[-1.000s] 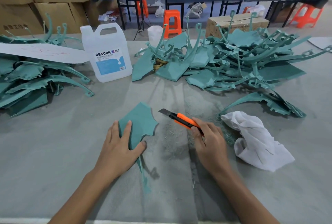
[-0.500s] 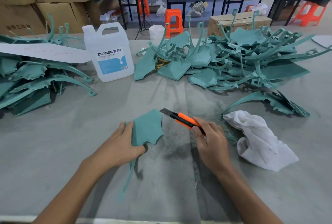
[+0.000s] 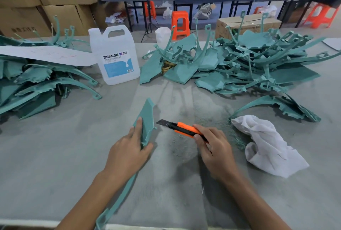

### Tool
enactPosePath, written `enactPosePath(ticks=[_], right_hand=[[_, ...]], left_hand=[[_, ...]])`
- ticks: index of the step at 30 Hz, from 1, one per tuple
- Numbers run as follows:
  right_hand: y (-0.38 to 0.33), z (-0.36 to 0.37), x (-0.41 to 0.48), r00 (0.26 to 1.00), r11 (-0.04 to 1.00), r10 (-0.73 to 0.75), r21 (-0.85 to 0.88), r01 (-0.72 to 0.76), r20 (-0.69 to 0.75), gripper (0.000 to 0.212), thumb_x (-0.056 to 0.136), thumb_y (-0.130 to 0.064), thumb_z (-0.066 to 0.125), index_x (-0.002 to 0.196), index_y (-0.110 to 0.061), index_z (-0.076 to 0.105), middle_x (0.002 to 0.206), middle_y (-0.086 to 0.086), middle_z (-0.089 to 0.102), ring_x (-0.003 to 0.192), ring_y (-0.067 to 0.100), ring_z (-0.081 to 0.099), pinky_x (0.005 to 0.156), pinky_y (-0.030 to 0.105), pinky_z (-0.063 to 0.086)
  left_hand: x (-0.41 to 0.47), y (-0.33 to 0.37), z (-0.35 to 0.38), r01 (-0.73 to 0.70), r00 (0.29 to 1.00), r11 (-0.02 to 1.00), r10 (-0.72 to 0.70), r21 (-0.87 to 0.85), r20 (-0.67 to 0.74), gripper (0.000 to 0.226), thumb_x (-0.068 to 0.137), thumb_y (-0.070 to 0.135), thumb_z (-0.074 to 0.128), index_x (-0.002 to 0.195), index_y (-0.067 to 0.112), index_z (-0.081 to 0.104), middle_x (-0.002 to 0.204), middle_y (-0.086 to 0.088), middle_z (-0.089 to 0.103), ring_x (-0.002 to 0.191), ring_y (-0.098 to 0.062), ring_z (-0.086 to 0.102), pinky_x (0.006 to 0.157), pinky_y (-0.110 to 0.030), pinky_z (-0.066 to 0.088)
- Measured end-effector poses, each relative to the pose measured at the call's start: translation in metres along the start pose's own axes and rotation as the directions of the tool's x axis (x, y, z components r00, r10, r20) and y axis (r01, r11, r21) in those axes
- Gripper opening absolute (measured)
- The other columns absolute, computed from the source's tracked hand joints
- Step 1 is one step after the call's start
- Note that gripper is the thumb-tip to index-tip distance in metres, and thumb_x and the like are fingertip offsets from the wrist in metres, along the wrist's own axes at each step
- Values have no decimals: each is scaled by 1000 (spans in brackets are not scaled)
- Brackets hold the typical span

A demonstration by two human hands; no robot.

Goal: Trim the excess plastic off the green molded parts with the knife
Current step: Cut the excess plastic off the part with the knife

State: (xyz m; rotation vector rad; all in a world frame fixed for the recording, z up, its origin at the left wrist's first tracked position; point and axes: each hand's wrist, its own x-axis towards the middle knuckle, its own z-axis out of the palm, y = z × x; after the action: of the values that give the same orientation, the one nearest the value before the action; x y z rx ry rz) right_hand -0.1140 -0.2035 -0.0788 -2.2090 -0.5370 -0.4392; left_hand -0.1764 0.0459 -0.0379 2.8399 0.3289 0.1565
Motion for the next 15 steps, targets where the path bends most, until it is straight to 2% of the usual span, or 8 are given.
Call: enactPosePath(ticks=[5, 9, 13, 15], right_hand=[[-4, -1, -2, 998, 999, -50, -16, 51, 48, 36, 100, -35, 53, 133, -24, 65, 108, -7, 66, 100, 16, 59, 83, 32, 49], [-7, -4, -2, 998, 998, -51, -26, 52, 32, 39, 101, -40, 47, 131, -24, 66, 106, -5, 66, 99, 16, 60, 82, 28, 47], [-7, -5, -2, 999, 999, -44, 6, 44, 25, 39, 102, -42, 44, 131, -26, 64, 106, -8, 64, 100, 16, 60, 83, 29, 47], [-4, -5, -1, 1000, 997, -6, 80, 6, -11, 34, 102, -40, 45, 130, -30, 62, 107, -12, 63, 101, 14, 60, 85, 30, 47]], left_hand=[[0, -2, 2, 11, 1000, 1000, -11, -16, -13, 85, 81, 59, 22, 159, 34, 1, 142, -9, 55, 109, -31, 60, 80, -40, 48], [0, 1, 0, 7, 1000, 1000, -7, -10, -9, 84, 82, 56, 25, 160, 33, 2, 138, -9, 57, 105, -31, 60, 77, -39, 48], [-4, 11, 0, 12, 999, 999, -14, -36, -53, 86, 79, 58, 20, 160, 31, 8, 117, -7, 66, 80, -25, 51, 65, -35, 39], [-5, 17, 2, 6, 998, 1000, -7, -20, -65, 89, 77, 61, 16, 160, 32, 9, 115, -6, 67, 83, -27, 56, 66, -35, 39]])
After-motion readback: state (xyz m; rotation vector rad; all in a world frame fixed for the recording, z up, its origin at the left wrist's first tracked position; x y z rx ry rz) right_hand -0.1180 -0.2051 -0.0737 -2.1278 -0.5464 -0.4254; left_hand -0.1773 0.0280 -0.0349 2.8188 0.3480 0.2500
